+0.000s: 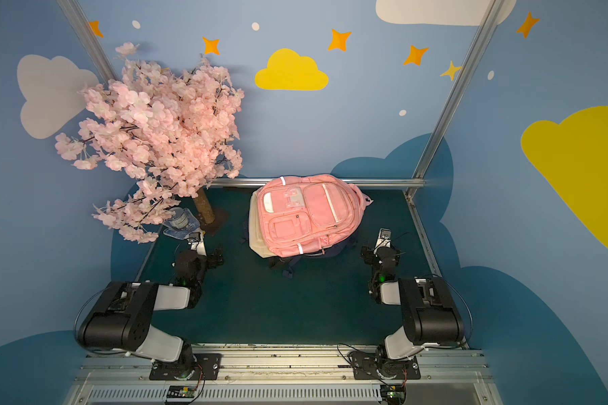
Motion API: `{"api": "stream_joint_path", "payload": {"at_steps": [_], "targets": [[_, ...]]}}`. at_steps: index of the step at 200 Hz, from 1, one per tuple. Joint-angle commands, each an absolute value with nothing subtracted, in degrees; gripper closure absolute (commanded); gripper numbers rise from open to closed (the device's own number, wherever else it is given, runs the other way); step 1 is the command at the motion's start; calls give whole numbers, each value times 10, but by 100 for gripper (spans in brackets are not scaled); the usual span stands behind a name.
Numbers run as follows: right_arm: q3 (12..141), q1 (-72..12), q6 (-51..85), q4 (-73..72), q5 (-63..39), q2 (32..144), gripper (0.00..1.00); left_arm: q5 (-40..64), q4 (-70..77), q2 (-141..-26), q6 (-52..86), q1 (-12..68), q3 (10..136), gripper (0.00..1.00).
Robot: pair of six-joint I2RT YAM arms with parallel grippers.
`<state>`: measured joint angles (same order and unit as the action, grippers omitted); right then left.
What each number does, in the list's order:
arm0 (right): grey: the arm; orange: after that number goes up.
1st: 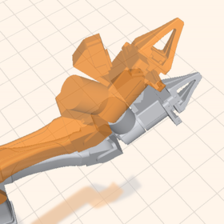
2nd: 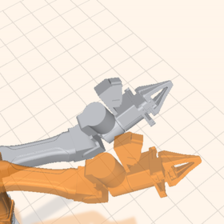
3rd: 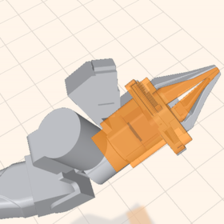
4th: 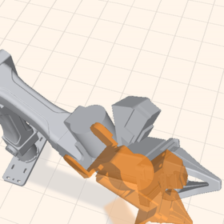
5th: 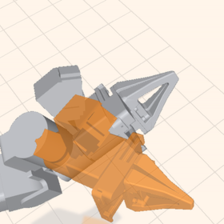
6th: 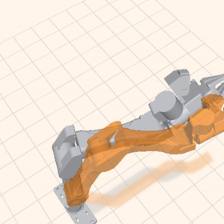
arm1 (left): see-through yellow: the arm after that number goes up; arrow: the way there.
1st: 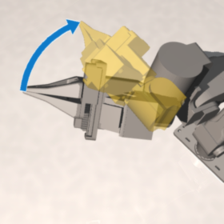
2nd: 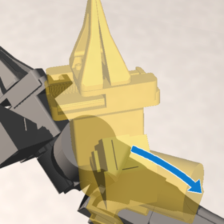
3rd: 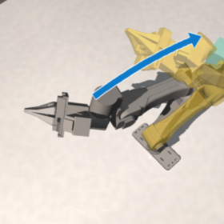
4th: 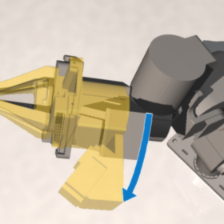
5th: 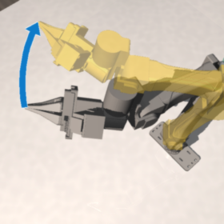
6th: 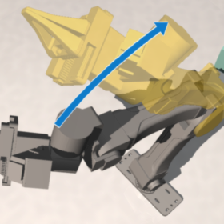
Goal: Zip up the backpack
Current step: Pick up the backpack from the backpack.
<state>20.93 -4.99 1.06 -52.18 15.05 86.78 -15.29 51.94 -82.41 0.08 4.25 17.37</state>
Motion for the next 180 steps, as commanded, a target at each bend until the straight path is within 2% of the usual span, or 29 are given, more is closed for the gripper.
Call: {"api": "stream_joint_path", "payload": {"at_steps": [1,34,63,82,91,108,126,180], "targets": [[225,-55,-4,-423,120,770,6,-167,413,-696,-31,78,192,0],[238,-69,28,-284,56,606,6,-156,188,-557,70,108,261,0],[298,-69,214,-104,84,513,6,-156,10,-479,236,110,333,0],[352,-58,358,96,96,481,6,-175,-119,-433,386,107,355,0],[359,-49,352,119,59,471,6,-122,-116,-412,407,100,342,0],[345,-37,330,89,-24,453,6,8,-15,-396,389,98,296,0],[365,-35,325,101,-44,472,6,26,-1,-439,409,115,299,0],[491,-35,291,155,-73,663,9,19,-49,-722,332,212,500,0]]}}
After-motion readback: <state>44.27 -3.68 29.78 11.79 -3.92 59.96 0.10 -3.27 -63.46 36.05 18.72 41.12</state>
